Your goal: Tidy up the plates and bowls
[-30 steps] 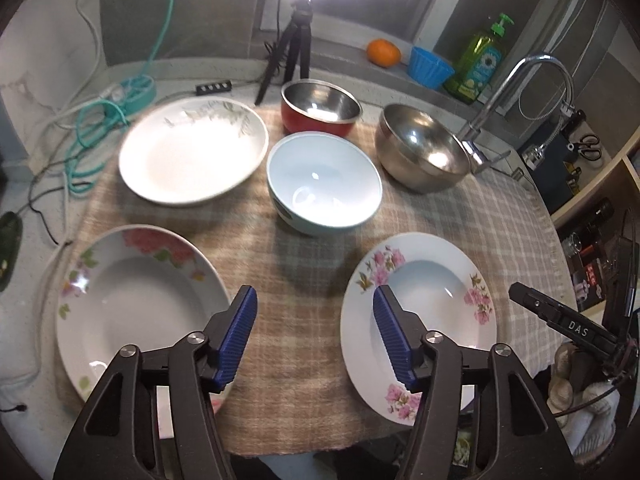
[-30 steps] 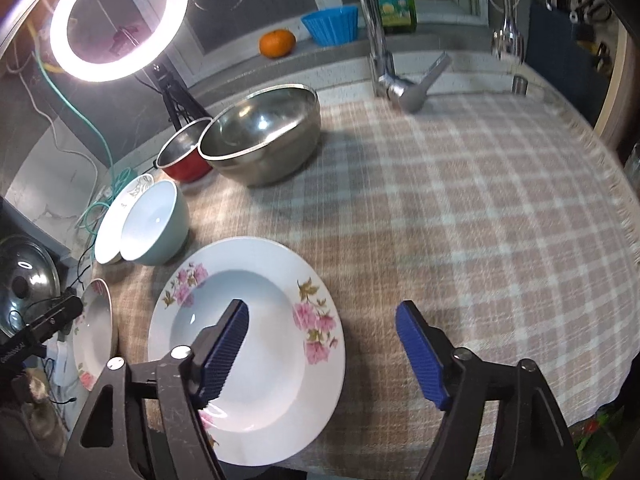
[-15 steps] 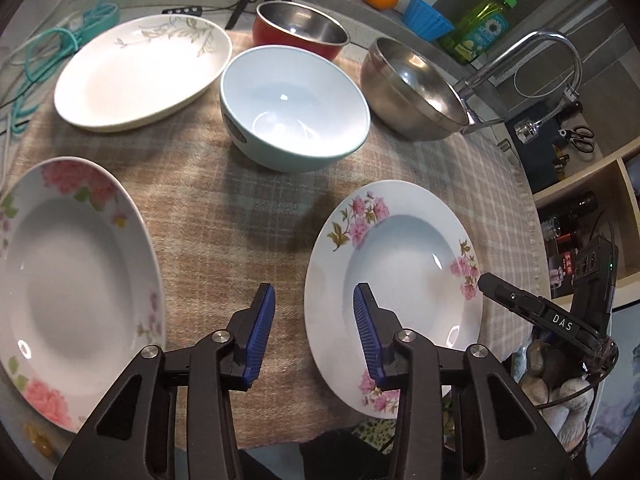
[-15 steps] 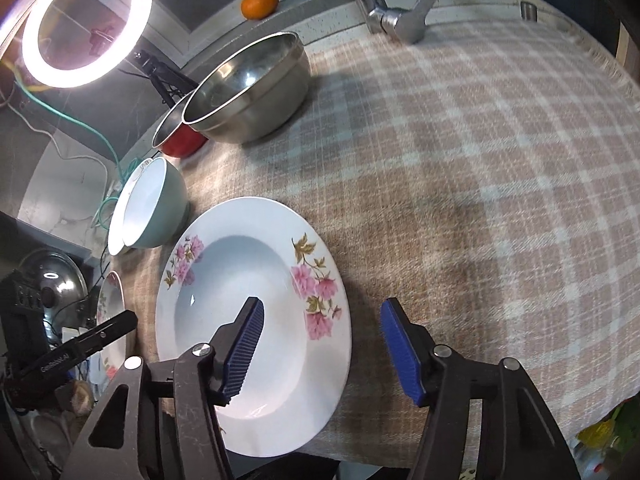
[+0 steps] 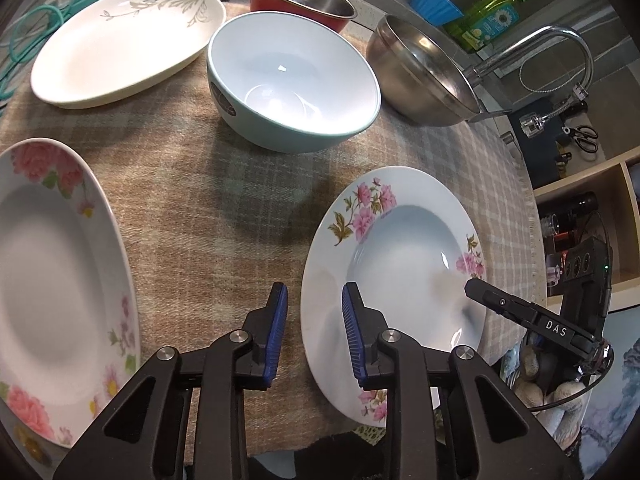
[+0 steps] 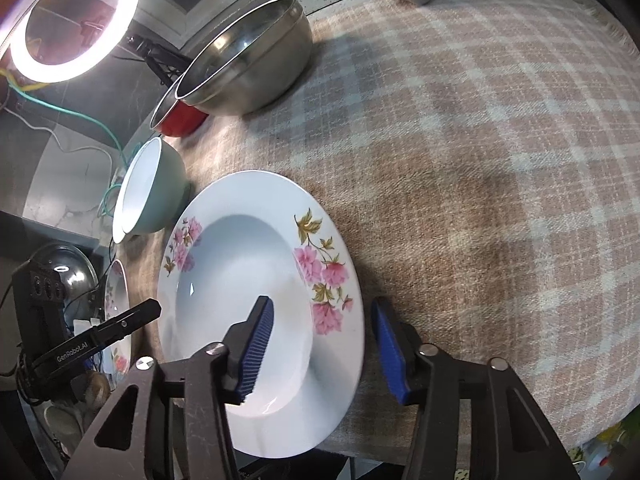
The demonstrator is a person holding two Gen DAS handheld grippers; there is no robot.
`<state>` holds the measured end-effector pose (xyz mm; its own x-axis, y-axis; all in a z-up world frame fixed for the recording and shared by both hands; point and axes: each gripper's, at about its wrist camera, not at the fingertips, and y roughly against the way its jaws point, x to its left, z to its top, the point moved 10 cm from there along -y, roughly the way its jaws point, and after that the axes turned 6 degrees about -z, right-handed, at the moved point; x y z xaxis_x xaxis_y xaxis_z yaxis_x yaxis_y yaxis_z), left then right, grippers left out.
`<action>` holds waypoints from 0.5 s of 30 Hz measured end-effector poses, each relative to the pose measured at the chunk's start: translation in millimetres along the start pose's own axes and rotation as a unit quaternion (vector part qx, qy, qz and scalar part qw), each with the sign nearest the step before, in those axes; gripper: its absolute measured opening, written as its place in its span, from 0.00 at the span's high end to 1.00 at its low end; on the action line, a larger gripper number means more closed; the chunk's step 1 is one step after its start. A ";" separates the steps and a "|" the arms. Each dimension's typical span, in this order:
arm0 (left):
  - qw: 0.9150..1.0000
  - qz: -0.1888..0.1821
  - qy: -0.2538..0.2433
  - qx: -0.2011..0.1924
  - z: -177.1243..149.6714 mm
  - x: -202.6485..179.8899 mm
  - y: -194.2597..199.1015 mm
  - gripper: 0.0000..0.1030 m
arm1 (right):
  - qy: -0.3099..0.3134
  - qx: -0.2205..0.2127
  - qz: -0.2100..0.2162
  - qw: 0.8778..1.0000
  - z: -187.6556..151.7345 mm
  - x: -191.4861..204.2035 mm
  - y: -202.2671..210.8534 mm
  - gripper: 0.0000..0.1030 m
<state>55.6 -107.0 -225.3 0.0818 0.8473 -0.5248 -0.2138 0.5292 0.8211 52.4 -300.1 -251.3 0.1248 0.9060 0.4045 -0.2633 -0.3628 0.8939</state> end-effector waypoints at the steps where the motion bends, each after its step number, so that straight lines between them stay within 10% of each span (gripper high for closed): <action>1: 1.000 -0.001 0.000 0.001 -0.2 -0.6 -0.7 0.77 | -0.001 0.001 0.000 1.000 0.4 0.6 -1.3 0.62; 15: 1.000 0.001 -0.010 0.007 -1.9 -4.7 -6.0 0.80 | 0.023 -0.005 -0.032 0.999 0.7 0.8 -1.0 0.72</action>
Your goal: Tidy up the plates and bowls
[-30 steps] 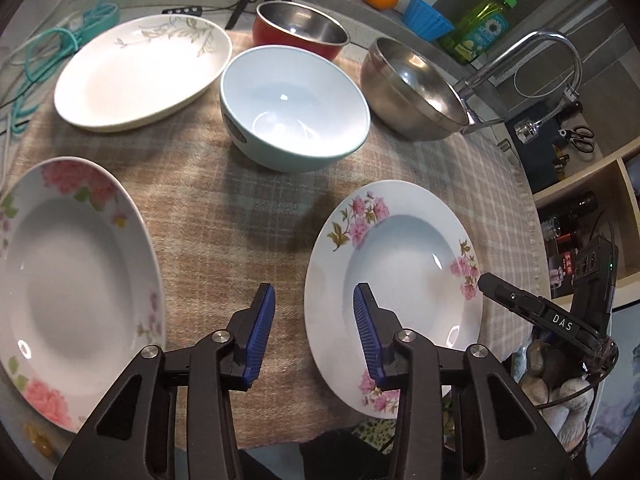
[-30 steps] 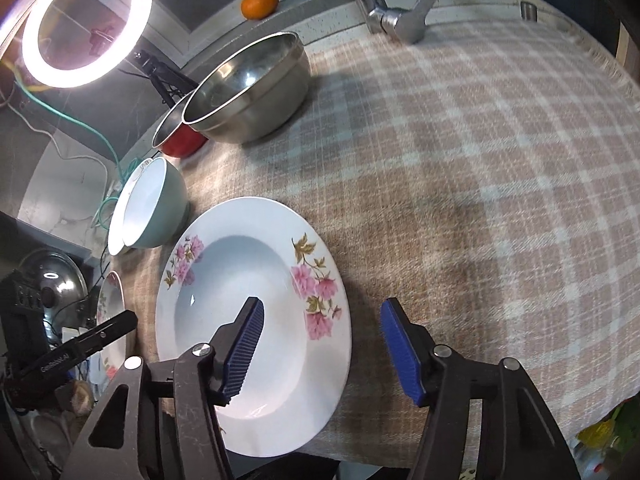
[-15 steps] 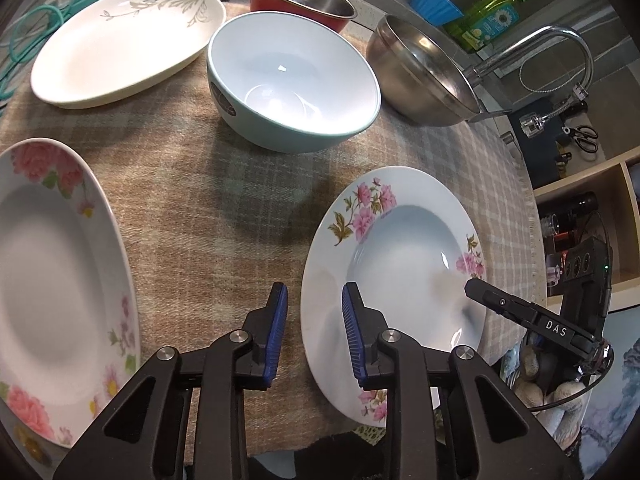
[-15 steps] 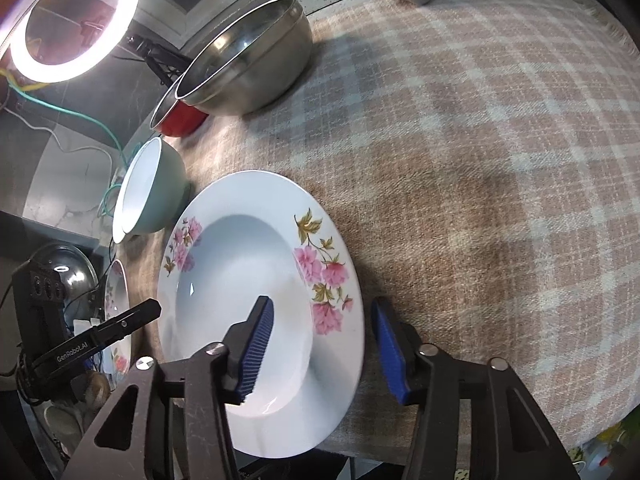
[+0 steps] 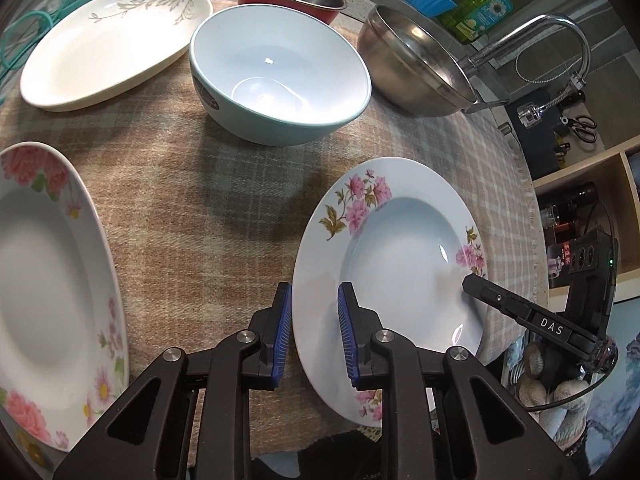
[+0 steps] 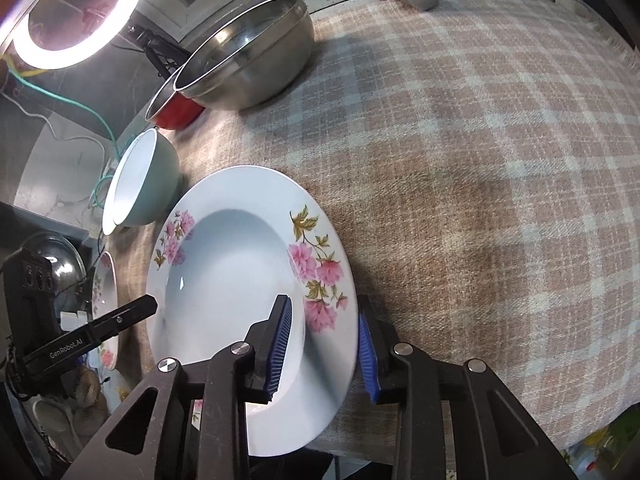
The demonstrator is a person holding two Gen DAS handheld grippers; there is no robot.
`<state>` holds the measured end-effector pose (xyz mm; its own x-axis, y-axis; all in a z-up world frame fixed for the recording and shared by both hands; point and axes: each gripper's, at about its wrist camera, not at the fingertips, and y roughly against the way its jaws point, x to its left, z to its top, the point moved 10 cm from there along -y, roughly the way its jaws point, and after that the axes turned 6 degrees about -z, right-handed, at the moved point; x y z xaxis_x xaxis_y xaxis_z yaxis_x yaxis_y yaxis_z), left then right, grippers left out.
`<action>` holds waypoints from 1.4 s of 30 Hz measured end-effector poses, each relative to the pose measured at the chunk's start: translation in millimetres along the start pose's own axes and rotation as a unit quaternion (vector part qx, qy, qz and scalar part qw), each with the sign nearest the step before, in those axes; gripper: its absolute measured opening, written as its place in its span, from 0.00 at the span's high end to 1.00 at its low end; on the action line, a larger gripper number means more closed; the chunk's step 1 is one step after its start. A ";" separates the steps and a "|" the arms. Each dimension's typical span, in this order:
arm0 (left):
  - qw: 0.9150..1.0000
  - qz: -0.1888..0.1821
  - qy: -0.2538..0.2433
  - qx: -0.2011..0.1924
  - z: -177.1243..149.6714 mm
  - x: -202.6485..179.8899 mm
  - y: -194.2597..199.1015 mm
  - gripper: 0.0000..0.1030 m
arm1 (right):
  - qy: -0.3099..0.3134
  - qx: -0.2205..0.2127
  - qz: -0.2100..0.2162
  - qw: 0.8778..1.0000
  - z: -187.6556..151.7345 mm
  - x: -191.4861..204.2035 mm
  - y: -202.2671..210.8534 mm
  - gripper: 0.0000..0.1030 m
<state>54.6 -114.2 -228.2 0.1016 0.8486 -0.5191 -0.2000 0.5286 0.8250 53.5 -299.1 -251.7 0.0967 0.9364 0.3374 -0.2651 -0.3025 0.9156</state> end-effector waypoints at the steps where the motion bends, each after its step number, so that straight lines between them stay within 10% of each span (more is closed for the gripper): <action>1: 1.000 0.000 0.000 -0.001 0.0 0.2 0.2 0.80 | 0.003 -0.001 -0.004 1.000 0.1 -0.7 0.3 0.72; 42: 1.000 0.023 0.013 -0.012 4.0 21.3 12.1 0.80 | 0.041 -0.009 -0.025 0.999 -2.5 20.0 -6.2 0.76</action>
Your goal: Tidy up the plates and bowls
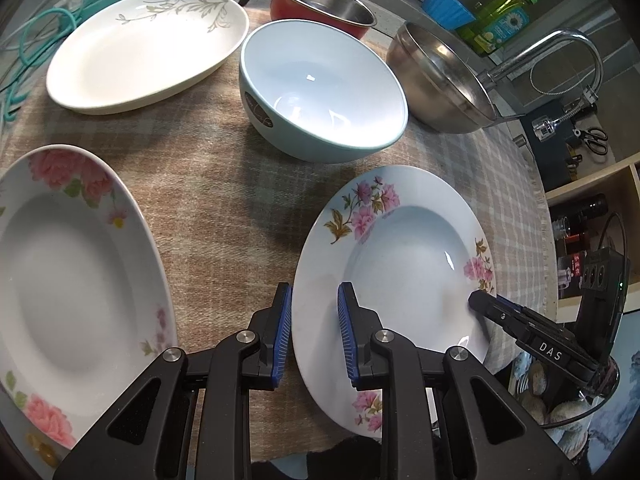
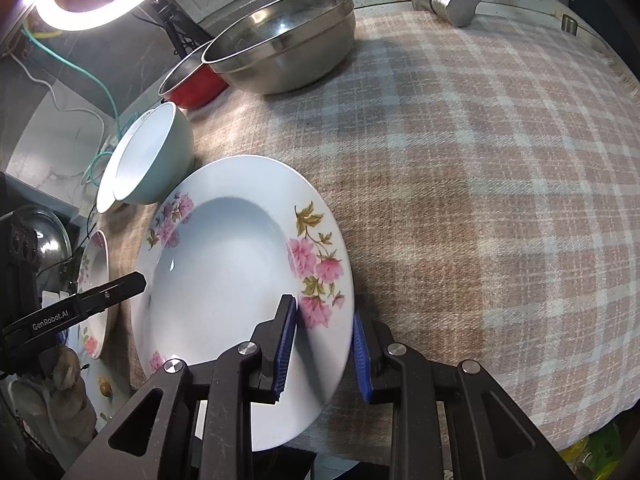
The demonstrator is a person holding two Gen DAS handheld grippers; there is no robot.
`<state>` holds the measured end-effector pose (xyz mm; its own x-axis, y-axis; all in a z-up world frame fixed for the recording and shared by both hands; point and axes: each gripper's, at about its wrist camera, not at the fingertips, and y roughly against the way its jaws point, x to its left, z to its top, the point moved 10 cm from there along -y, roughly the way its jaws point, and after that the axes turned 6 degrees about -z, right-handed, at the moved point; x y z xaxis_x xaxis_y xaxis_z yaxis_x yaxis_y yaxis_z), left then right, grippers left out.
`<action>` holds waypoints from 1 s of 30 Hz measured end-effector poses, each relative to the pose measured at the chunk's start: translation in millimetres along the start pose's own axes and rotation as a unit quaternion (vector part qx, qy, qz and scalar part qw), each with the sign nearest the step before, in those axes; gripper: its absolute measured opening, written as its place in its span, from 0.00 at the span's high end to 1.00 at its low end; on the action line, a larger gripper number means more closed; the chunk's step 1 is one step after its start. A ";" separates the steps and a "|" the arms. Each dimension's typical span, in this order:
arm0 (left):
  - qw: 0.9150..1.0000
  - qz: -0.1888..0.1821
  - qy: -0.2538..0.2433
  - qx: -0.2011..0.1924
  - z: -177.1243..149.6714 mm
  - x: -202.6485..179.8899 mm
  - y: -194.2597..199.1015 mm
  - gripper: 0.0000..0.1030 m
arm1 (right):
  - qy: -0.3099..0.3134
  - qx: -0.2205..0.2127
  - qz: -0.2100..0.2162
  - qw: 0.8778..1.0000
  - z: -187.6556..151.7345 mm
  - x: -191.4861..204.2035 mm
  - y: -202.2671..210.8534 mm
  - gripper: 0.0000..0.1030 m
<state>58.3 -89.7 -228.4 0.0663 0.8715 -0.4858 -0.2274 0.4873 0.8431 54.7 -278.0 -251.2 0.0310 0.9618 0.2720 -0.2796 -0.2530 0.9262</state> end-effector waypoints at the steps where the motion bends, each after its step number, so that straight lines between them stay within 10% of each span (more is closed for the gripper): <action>1: 1.000 0.000 0.001 0.000 0.0 0.5 0.3 0.80 | 0.001 0.001 0.000 1.000 0.1 -0.2 -0.2 0.76; 30: 0.999 0.030 -0.022 -0.031 0.5 8.9 33.3 0.79 | -0.021 -0.036 -0.028 0.999 13.4 -20.7 27.7 0.66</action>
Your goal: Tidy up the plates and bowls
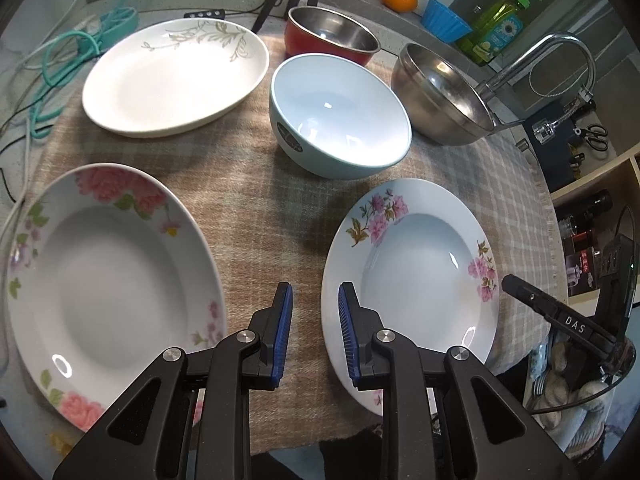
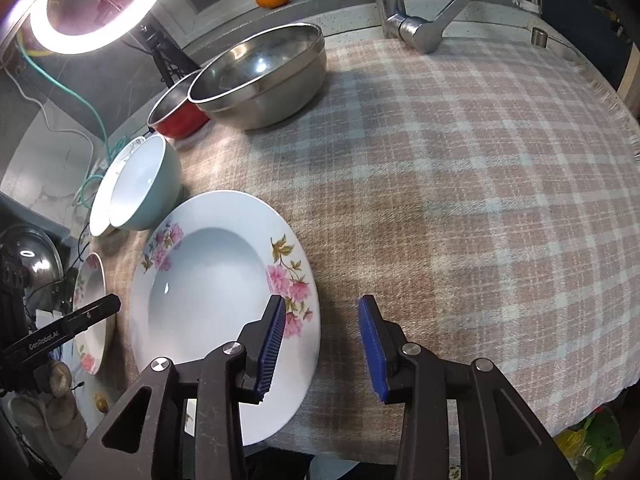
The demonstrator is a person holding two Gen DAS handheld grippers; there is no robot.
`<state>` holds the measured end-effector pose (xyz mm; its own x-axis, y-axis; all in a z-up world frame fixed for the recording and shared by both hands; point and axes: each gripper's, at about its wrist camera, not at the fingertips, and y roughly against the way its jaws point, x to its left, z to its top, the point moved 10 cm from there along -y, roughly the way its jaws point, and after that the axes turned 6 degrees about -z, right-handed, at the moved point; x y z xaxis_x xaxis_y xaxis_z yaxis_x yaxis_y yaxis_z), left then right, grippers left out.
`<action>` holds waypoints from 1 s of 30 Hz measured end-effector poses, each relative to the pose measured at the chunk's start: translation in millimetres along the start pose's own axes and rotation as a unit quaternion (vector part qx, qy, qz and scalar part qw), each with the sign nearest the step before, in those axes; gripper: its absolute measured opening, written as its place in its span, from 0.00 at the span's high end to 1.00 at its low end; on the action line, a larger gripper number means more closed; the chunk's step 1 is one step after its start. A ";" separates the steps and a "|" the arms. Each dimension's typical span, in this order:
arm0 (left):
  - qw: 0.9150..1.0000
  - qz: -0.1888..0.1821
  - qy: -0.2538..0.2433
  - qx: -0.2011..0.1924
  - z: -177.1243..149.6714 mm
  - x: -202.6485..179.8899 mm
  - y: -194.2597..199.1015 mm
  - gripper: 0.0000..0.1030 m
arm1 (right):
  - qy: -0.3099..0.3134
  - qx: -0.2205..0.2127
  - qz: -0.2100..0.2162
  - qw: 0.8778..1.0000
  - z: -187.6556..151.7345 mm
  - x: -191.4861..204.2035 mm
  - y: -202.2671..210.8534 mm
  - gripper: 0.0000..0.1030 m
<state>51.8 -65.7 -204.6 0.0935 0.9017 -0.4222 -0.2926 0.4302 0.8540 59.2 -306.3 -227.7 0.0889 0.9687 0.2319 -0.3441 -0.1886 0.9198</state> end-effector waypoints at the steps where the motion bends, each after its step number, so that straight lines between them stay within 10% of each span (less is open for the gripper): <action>1: 1.000 0.003 -0.002 -0.002 -0.1 1.7 3.0 0.78 | -0.001 -0.003 0.000 1.000 1.0 1.6 1.9 0.65; 30: 0.992 0.068 0.076 -0.070 -14.2 132.6 95.6 0.73 | 0.120 -0.004 0.077 0.990 -12.7 175.2 2.2 0.65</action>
<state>22.7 94.4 -183.3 -0.0980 0.9296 -0.3552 -0.4222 0.2844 0.8608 62.1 -135.0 -189.0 -0.1898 0.9391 0.2864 -0.3428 -0.3367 0.8770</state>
